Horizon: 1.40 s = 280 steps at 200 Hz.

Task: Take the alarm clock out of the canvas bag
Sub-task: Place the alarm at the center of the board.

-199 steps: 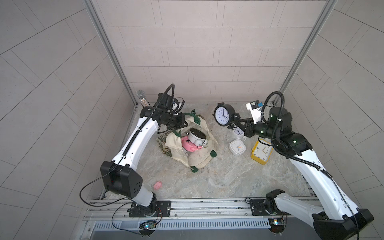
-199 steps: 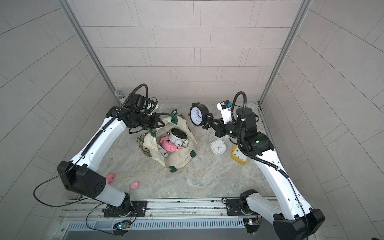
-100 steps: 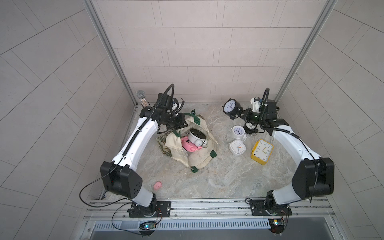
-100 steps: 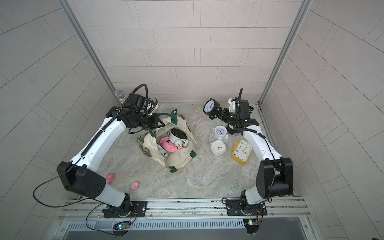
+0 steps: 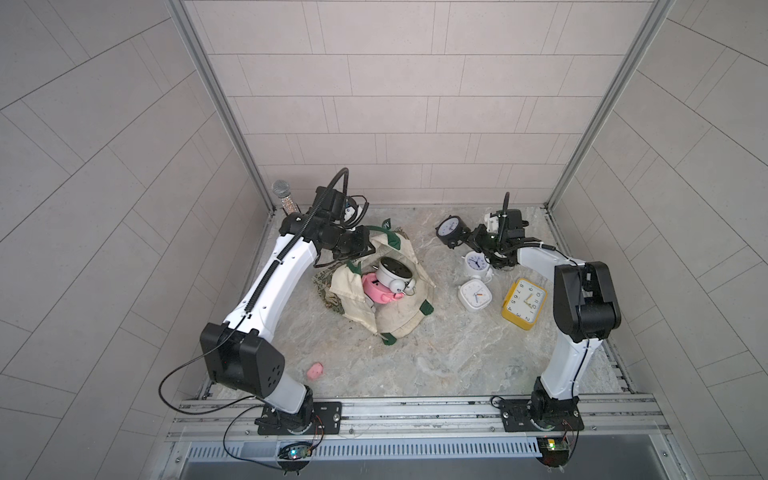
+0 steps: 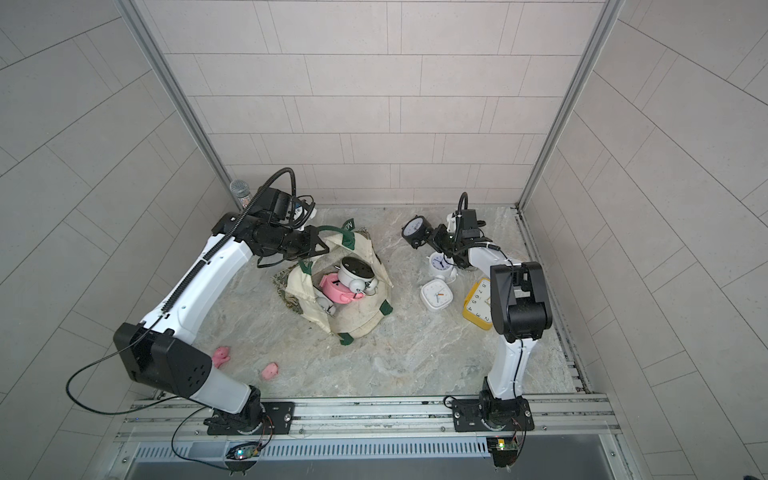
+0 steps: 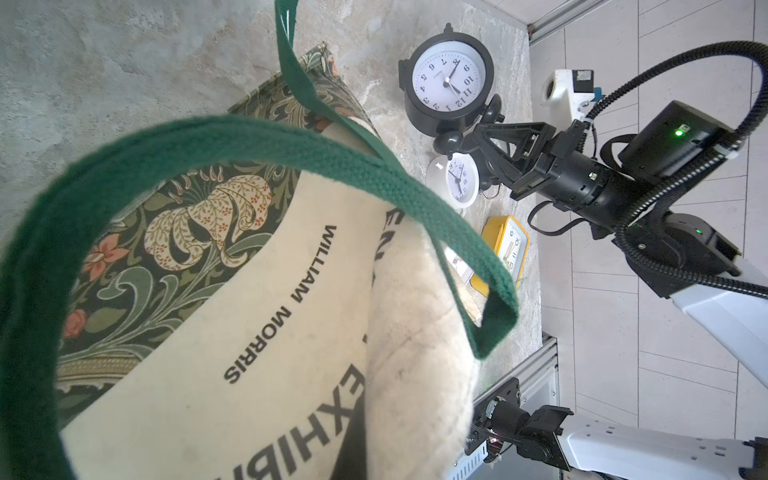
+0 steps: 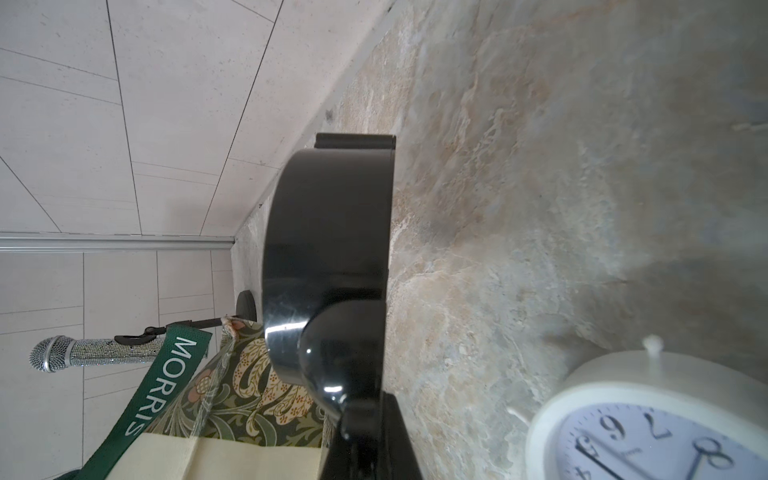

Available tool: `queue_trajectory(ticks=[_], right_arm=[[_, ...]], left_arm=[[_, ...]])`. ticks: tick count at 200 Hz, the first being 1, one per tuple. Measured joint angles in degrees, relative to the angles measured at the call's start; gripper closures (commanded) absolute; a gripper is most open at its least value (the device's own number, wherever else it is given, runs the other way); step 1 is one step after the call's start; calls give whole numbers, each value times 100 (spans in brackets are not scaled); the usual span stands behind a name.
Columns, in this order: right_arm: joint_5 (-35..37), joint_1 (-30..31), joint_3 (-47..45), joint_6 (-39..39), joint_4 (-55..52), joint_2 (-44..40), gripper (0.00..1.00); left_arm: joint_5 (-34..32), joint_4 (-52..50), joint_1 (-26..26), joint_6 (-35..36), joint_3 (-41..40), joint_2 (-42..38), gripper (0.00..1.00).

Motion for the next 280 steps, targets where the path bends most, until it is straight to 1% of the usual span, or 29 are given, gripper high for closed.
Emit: queue_trajectory(ticks=[38,83,97,112,153,172,280], right_arm=[[7,0,70,149,149,243,100],[136,0,155,149,186,472,100],[146,-4,155,146,205,544,96],[142,-24,155,144,267,579,96],[114,-103,155,170,376,697,79],[105,-164,153,173,400,774,76],[-11,-501,81,234,658,933,74]], left_arm=[[-15,0,0,0,0,0,100],[-22,0,0,0,0,0,100],[-22,0,0,0,0,0,100],[-22,0,0,0,-4,0,100],[-24,0,0,-4,-4,0,100],[-24,0,0,-9,-7,0,100],[-46,0,-2,-48,-57,-68,100]])
